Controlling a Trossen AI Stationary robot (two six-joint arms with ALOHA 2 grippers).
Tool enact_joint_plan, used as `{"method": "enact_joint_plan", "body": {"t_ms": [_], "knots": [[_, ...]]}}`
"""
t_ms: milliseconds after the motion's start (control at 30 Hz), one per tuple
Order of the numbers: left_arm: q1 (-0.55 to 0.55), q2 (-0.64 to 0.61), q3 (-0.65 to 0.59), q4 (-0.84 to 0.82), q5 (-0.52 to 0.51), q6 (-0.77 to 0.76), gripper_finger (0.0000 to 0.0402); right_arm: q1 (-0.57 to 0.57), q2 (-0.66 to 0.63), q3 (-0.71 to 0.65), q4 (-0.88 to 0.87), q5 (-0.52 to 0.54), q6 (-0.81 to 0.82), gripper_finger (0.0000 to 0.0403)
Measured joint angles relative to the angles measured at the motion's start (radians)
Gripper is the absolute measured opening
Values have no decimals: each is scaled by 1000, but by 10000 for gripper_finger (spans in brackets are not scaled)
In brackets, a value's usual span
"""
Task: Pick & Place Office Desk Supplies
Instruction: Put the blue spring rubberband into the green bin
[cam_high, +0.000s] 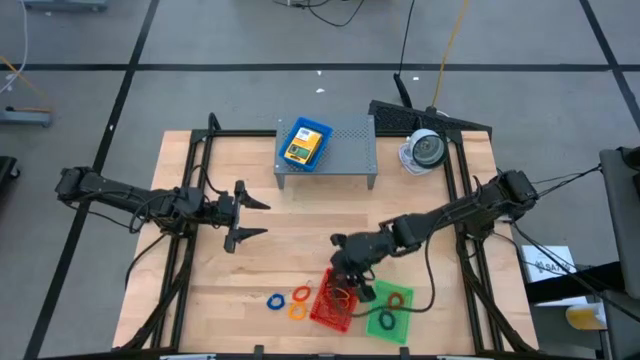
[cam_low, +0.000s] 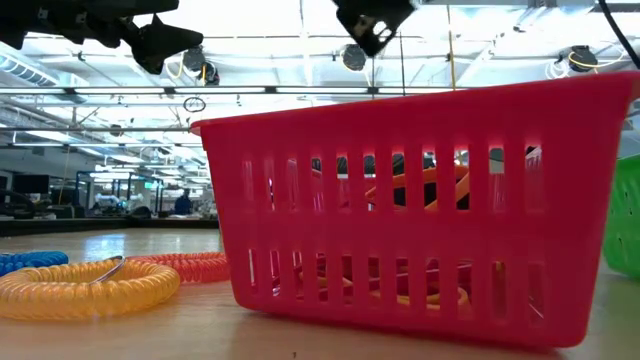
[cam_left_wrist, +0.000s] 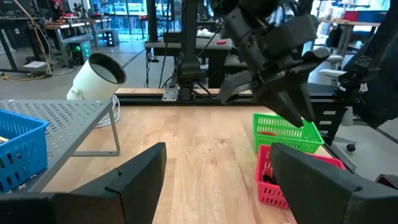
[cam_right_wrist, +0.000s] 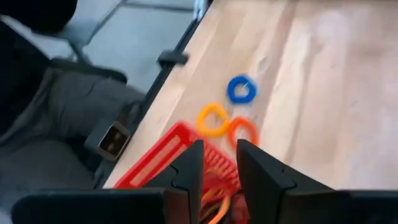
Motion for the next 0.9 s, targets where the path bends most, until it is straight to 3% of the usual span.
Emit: {"method": "enact_joint_plan", "body": {"t_ms": [267,600,733,900], "knots": [[0,0,0,-10,0,7,294,-55,5,27,61,-4,-95,80],[-1,1,0,-15,21,-4,294,-98,14,29,480,136,-214,74],[-1,21,0,26,81,-23,294,-120,-41,23,524,146,-218,69],[-11,94,22,67,120,-94,294,-129,-170,-91,547,268,-232,61]]}}
